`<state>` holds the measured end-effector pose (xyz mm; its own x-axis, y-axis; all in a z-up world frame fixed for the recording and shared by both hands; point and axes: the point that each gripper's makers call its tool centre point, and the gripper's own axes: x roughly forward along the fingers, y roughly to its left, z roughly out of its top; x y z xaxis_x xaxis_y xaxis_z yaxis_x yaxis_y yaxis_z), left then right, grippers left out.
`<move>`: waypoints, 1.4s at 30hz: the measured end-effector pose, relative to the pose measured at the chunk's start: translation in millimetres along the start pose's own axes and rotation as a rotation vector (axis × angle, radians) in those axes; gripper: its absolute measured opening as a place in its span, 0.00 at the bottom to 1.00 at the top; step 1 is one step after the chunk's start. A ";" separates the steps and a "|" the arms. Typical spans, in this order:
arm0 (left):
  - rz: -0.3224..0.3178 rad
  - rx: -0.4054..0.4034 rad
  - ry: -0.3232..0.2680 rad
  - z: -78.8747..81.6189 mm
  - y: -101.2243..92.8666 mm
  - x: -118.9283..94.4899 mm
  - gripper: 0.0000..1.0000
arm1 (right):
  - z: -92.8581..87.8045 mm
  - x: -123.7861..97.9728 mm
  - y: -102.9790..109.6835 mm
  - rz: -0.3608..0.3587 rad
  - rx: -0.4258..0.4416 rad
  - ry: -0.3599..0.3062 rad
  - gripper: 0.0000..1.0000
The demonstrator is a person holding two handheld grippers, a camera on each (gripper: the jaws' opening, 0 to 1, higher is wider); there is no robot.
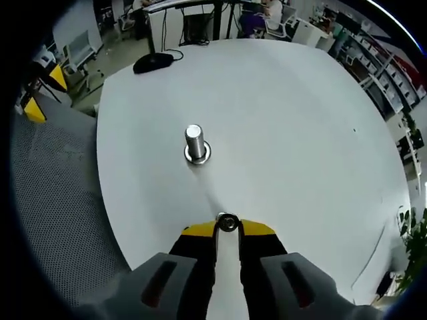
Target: Place the washer onto the threaded stud by aligning its center hole with the stud, sliding it down to the base, and recovering from edge contact or off-axis alignment until the washer reaches the visible bottom stop.
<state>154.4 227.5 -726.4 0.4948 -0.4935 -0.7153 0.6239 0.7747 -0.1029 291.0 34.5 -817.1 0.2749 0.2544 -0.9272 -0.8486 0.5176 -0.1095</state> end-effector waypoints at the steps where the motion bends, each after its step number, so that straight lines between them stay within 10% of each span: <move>1: 0.000 0.001 0.001 -0.1 0.0 -0.1 0.25 | -0.1 0.4 0.1 0.000 0.000 0.001 0.14; 42: -0.002 -0.008 0.013 -2.9 0.5 1.0 0.25 | -16.2 38.1 0.8 0.037 0.067 0.069 0.16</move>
<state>153.5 228.5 -729.2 0.4855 -0.4904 -0.7238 0.6203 0.7766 -0.1101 293.5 31.3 -858.4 0.2102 0.2189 -0.9528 -0.8247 0.5632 -0.0525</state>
